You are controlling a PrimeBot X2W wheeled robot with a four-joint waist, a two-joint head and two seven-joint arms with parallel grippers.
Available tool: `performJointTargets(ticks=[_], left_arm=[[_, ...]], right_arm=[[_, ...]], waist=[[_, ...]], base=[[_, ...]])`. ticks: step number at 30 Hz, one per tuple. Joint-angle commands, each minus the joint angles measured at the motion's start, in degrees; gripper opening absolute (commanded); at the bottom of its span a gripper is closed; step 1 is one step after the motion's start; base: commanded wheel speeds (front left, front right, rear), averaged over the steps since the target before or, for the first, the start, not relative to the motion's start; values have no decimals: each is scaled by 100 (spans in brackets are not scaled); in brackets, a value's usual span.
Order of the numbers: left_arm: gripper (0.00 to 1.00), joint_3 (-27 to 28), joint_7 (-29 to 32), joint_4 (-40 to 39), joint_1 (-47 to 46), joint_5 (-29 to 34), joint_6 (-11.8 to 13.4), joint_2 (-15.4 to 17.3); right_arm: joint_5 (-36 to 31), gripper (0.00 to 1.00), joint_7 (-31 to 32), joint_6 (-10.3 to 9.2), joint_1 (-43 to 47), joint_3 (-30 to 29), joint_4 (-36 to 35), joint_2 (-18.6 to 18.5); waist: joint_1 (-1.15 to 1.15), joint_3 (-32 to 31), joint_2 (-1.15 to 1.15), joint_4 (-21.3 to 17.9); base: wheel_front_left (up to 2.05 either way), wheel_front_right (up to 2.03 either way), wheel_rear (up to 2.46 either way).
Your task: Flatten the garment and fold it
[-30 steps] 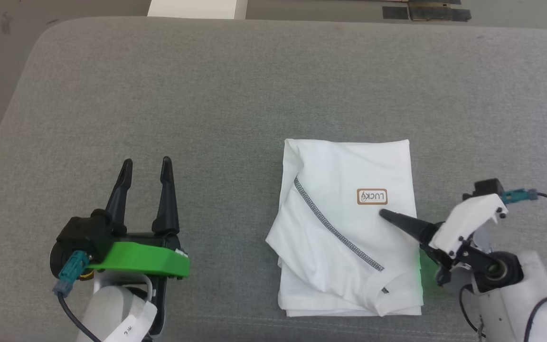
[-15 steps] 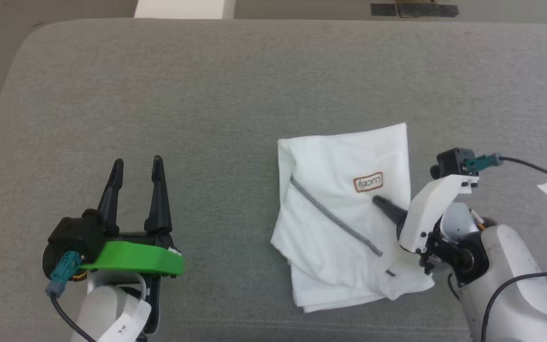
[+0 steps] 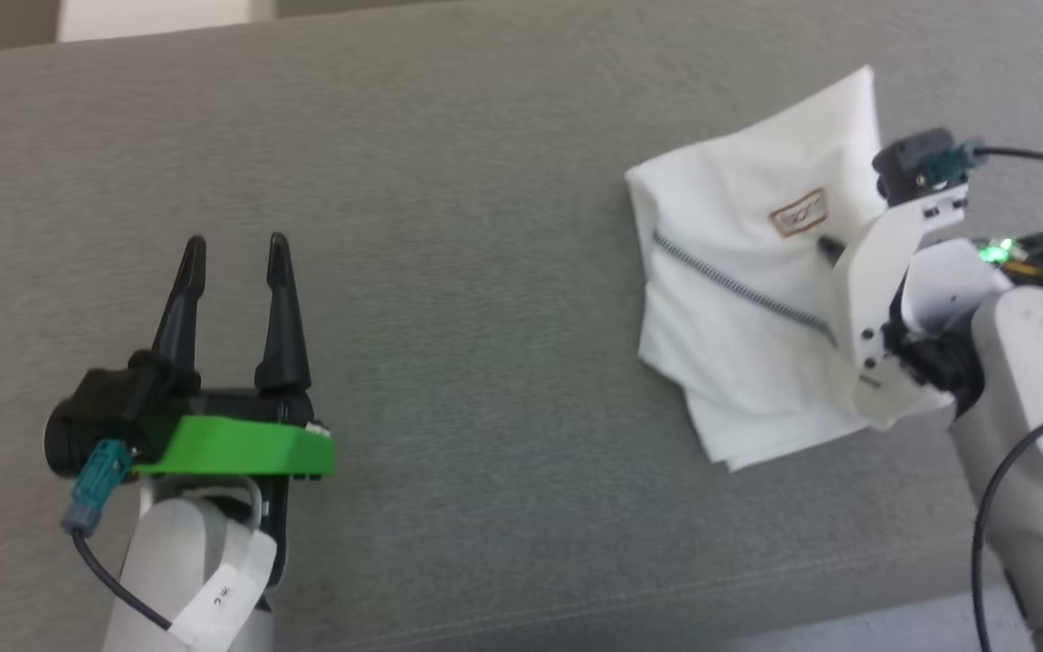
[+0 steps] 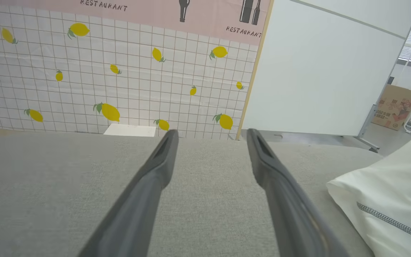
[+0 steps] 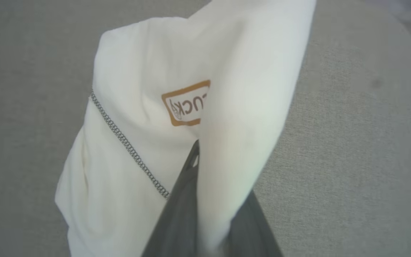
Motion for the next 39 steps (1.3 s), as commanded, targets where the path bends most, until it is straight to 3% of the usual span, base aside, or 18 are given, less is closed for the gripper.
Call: performJointTargets(ticks=[1,10,18,28,29,30,34,39], left_arm=[[100,-16,-22,-65,-146,112,-42,28],[100,-281,-22,-85,-670,292,-116,226],[100,-331,83,-271,-932,385,-134,542],[100,-319,237,-484,-957,404,-120,738],[100,-322,239,-477,-945,397,-115,737],[100,-334,235,-464,-918,393,-104,726],[100,-346,192,-340,-822,329,-86,683],[100,-351,78,-75,-650,215,-60,554]], right_arm=[[-192,0,-55,-9,-195,86,77,-106],[-1212,0,-736,-9,-1053,90,849,-730],[-2067,0,-1151,-9,-1730,-669,1451,-1062],[-3131,0,-1496,-9,-1991,-1988,1857,-874],[-3200,23,-1497,-9,-1972,-2124,1887,-820],[-3301,100,-1498,-9,-1943,-2256,1923,-765],[-3571,100,-1758,-9,-1855,-2626,1926,-679],[-3699,100,-2192,-9,-1667,-2667,1964,-701]], waist=[[0,558,0,-662],[0,1210,0,-991],[0,1797,0,-885],[0,1956,0,-796],[0,1924,0,-794],[0,1867,0,-790],[0,1569,0,-751],[0,1006,0,-639]], base=[[0,0,0],[0,0,0],[0,0,0],[0,0,0],[0,0,0],[0,0,0],[0,0,0],[0,0,0]])
